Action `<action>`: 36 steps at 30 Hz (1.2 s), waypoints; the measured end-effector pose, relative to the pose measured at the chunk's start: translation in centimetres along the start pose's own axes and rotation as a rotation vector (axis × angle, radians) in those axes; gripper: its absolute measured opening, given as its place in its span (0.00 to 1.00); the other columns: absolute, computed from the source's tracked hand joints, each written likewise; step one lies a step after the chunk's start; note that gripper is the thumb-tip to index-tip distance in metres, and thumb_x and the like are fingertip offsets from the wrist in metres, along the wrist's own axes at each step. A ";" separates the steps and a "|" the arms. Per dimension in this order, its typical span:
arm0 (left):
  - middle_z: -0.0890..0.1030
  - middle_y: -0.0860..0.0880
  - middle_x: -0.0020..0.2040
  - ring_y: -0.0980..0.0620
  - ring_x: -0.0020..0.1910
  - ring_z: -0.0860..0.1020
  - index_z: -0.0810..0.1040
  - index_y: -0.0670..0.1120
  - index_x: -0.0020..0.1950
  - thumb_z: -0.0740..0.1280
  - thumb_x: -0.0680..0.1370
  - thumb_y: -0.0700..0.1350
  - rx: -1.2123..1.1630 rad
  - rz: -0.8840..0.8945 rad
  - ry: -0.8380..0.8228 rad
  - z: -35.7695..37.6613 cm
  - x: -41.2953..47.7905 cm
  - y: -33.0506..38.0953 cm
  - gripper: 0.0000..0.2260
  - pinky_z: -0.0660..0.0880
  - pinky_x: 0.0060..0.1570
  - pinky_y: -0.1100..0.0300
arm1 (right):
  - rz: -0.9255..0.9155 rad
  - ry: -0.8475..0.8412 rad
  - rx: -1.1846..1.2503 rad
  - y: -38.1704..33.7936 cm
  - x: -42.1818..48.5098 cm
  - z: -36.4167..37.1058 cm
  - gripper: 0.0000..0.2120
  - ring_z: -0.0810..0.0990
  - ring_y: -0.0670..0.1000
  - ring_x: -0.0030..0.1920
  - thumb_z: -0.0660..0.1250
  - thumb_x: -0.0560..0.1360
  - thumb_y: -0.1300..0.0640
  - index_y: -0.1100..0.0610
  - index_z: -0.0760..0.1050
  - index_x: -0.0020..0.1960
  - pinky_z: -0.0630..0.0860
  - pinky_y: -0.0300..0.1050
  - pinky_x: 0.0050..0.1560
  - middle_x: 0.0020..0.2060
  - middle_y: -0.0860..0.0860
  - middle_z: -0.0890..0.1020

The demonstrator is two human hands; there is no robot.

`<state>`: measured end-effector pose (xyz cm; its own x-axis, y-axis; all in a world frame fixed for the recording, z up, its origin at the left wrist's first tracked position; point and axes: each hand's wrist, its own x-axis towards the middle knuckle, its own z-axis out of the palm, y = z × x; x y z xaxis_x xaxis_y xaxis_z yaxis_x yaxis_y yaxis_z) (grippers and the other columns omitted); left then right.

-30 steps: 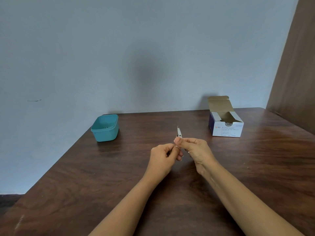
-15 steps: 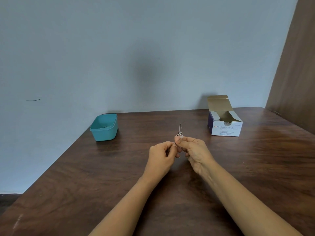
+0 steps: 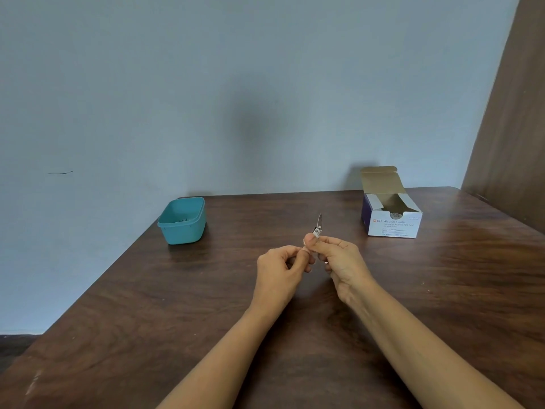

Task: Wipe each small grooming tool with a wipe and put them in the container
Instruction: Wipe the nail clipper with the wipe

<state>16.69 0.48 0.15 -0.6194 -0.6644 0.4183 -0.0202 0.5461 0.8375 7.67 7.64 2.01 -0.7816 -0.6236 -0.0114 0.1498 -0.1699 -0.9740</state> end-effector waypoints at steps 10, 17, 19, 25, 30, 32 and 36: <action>0.84 0.52 0.34 0.56 0.38 0.81 0.84 0.45 0.37 0.65 0.78 0.43 -0.099 -0.037 0.013 0.1 -0.1 0.2 0.12 0.75 0.42 0.66 | 0.076 -0.139 -0.085 0.5 0.9 -0.3 0.11 0.67 0.44 0.31 0.65 0.77 0.53 0.57 0.84 0.46 0.60 0.39 0.34 0.26 0.46 0.73; 0.83 0.53 0.33 0.65 0.29 0.75 0.84 0.45 0.37 0.65 0.77 0.43 -0.171 -0.112 0.031 0.0 0.2 0.1 0.12 0.70 0.37 0.66 | 0.165 -0.204 0.092 0.1 1.3 -0.8 0.12 0.70 0.43 0.30 0.58 0.80 0.61 0.59 0.81 0.50 0.63 0.36 0.32 0.31 0.49 0.75; 0.83 0.52 0.32 0.63 0.29 0.75 0.84 0.45 0.37 0.65 0.77 0.42 -0.213 -0.139 0.045 0.0 0.3 0.0 0.12 0.70 0.38 0.64 | 0.186 -0.178 0.130 -0.2 1.3 -0.9 0.12 0.72 0.42 0.31 0.58 0.79 0.64 0.58 0.81 0.50 0.63 0.36 0.33 0.33 0.48 0.80; 0.81 0.50 0.32 0.57 0.29 0.72 0.84 0.45 0.37 0.65 0.77 0.40 -0.319 -0.188 0.024 -0.1 0.3 0.5 0.12 0.70 0.32 0.63 | 0.260 -0.160 0.200 -0.2 1.3 -1.2 0.10 0.75 0.42 0.33 0.61 0.79 0.59 0.56 0.80 0.54 0.66 0.38 0.36 0.36 0.47 0.84; 0.81 0.52 0.31 0.58 0.30 0.73 0.84 0.43 0.37 0.65 0.77 0.41 -0.304 -0.167 -0.039 0.0 0.3 0.2 0.11 0.70 0.32 0.65 | 0.215 -0.186 0.105 0.2 1.3 -1.3 0.03 0.72 0.42 0.30 0.70 0.74 0.56 0.53 0.82 0.45 0.63 0.37 0.33 0.30 0.47 0.78; 0.81 0.53 0.30 0.62 0.30 0.75 0.83 0.41 0.37 0.65 0.77 0.40 -0.231 -0.105 -0.062 0.0 0.2 0.1 0.12 0.69 0.34 0.70 | 0.173 -0.174 0.053 0.3 1.3 -1.2 0.05 0.71 0.43 0.28 0.72 0.72 0.56 0.56 0.83 0.46 0.62 0.36 0.31 0.29 0.48 0.76; 0.81 0.53 0.30 0.62 0.31 0.77 0.82 0.44 0.35 0.64 0.77 0.39 -0.100 0.001 -0.085 0.0 0.1 -0.1 0.13 0.72 0.36 0.69 | 0.071 -0.054 -0.030 0.3 1.1 -1.0 0.09 0.70 0.44 0.33 0.77 0.66 0.56 0.58 0.84 0.44 0.63 0.38 0.33 0.27 0.45 0.79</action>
<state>16.59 0.40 0.13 -0.6834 -0.6164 0.3912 0.0561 0.4899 0.8700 6.29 7.69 1.49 -0.7358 -0.6737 -0.0689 0.1845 -0.1015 -0.9776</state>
